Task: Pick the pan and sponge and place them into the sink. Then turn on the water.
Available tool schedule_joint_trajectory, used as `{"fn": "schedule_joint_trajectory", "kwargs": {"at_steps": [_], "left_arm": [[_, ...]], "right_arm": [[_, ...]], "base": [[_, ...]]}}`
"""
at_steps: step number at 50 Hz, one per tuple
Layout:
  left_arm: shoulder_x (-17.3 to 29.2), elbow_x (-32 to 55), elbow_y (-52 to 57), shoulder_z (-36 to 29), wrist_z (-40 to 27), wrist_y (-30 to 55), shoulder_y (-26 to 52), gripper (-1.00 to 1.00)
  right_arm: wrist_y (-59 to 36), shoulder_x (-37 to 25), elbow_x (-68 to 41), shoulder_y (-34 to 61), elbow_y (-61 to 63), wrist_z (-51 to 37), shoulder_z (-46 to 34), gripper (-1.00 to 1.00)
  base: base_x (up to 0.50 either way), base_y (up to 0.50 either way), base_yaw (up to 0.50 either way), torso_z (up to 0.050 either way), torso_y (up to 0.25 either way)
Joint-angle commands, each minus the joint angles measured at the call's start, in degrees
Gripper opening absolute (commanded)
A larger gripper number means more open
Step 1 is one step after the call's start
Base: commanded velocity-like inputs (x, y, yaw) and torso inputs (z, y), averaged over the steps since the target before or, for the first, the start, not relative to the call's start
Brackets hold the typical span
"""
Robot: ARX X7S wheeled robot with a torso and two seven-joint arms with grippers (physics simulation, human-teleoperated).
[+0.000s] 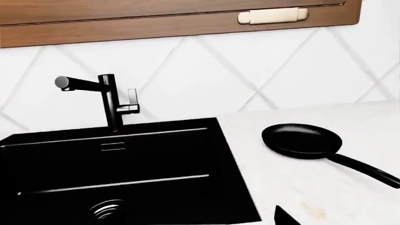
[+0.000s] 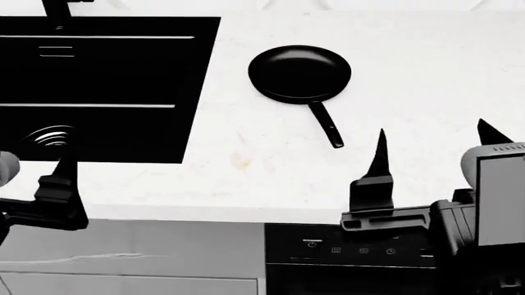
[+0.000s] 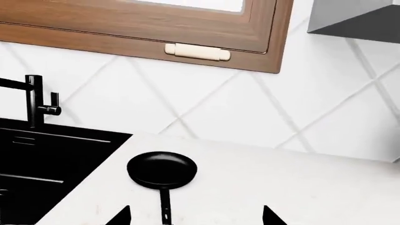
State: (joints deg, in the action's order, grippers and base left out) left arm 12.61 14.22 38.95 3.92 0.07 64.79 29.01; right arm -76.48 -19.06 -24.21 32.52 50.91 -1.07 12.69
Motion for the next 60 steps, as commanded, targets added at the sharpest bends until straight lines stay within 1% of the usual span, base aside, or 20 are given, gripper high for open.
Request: {"fn": "schedule_joint_trajectory", "kwargs": {"at_steps": [1,7,12,13,14,19,20,22,23,25,28,31,33,35,37,44,46,48,57,60], "left_arm": [[4.5,2.6,1.2,0.8,2.1,9.9,8.2,1.00],[6.4,3.0,1.2,-0.1,2.7,12.1,9.8,1.00],[9.2,3.6,0.5,-0.5,4.1,13.9,10.6,1.00],[9.4,4.2,0.2,1.2,4.8,15.0,10.9,1.00],[9.4,4.1,0.1,1.0,4.6,14.7,10.5,1.00],[11.2,4.0,0.0,0.5,5.0,14.4,9.8,1.00],[10.4,3.8,0.2,-0.1,4.2,15.0,10.4,1.00],[12.1,4.2,0.6,1.0,5.5,14.7,9.7,1.00],[12.5,3.7,0.4,0.0,5.1,14.0,9.3,1.00],[13.3,4.4,0.2,2.2,6.2,14.3,9.4,1.00],[13.6,4.6,0.7,2.3,6.3,14.6,9.8,1.00],[12.1,4.2,1.1,0.6,4.7,15.3,10.8,1.00],[13.0,4.7,1.7,1.8,5.6,15.6,10.2,1.00],[12.2,4.4,2.1,0.5,4.6,15.7,10.1,1.00],[12.7,5.1,2.8,2.2,5.4,16.7,10.6,1.00],[12.7,4.9,2.7,1.6,5.0,15.5,9.4,1.00],[13.7,5.5,2.9,3.4,6.2,15.5,8.9,1.00],[12.7,4.7,2.7,1.8,4.9,14.6,8.1,1.00],[14.4,5.4,2.6,2.9,6.3,13.6,6.7,1.00],[13.9,5.1,2.2,2.1,5.6,13.2,6.6,1.00]], "right_arm": [[-13.4,-9.8,-29.2,10.5,-1.0,-14.8,8.6,1.00],[-13.2,-13.7,-45.0,11.0,-7.0,-25.3,9.3,1.00],[-11.9,-15.8,-50.2,9.0,-9.2,-26.5,10.6,1.00],[-12.2,-16.3,-51.5,8.7,-9.5,-27.1,10.9,1.00],[-12.0,-16.7,-52.4,8.6,-9.6,-27.6,11.3,1.00],[-10.6,-17.9,-52.6,8.0,-9.5,-27.7,9.8,1.00],[-10.5,-17.8,-52.9,8.0,-9.7,-27.9,9.7,1.00],[-10.8,-18.2,-53.8,7.9,-10.2,-28.8,9.4,1.00],[-10.8,-18.6,-54.4,8.1,-10.1,-29.0,9.2,1.00],[-10.9,-18.9,-56.3,8.0,-10.9,-30.4,9.9,1.00],[-10.9,-19.6,-57.1,7.1,-11.2,-31.1,9.0,1.00],[-10.2,-19.7,-56.8,6.6,-11.2,-31.0,7.9,1.00],[-9.6,-19.8,-56.4,6.6,-11.3,-30.7,7.4,1.00],[-8.9,-19.9,-55.7,6.1,-11.2,-30.2,6.8,1.00],[-8.7,-20.2,-55.4,5.8,-11.1,-30.3,6.4,1.00],[-8.2,-20.7,-56.2,5.8,-11.6,-31.1,5.4,1.00],[-7.9,-20.8,-56.3,5.7,-11.7,-31.2,5.2,1.00],[-7.7,-20.8,-56.2,5.7,-12.0,-31.1,4.7,1.00],[-7.8,-21.3,-57.2,5.9,-13.1,-32.8,2.9,1.00],[-7.6,-21.4,-57.3,6.2,-13.5,-33.2,2.4,1.00]], "base": [[0.00,0.00,0.00,0.000,0.000],[0.00,0.00,0.00,0.000,0.000],[0.00,0.00,0.00,0.000,0.000],[0.00,0.00,0.00,0.000,0.000],[0.00,0.00,0.00,0.000,0.000],[0.09,0.00,0.00,0.000,0.000],[0.16,0.00,0.00,0.000,0.000],[0.16,0.00,0.00,0.000,0.000],[0.16,0.00,0.00,0.000,0.000],[0.25,0.00,0.00,0.000,0.000],[0.26,0.00,0.00,0.000,0.000],[0.26,0.00,0.00,0.000,0.000],[0.26,0.00,0.00,0.000,0.000],[0.26,0.00,0.00,0.000,0.000],[0.26,0.00,0.00,0.000,0.000],[0.26,0.00,0.00,0.000,0.000],[0.26,0.00,0.00,0.000,0.000],[0.26,0.00,0.00,0.000,0.000],[0.24,0.00,0.00,0.000,0.000],[0.22,0.00,0.00,0.000,0.000]]}}
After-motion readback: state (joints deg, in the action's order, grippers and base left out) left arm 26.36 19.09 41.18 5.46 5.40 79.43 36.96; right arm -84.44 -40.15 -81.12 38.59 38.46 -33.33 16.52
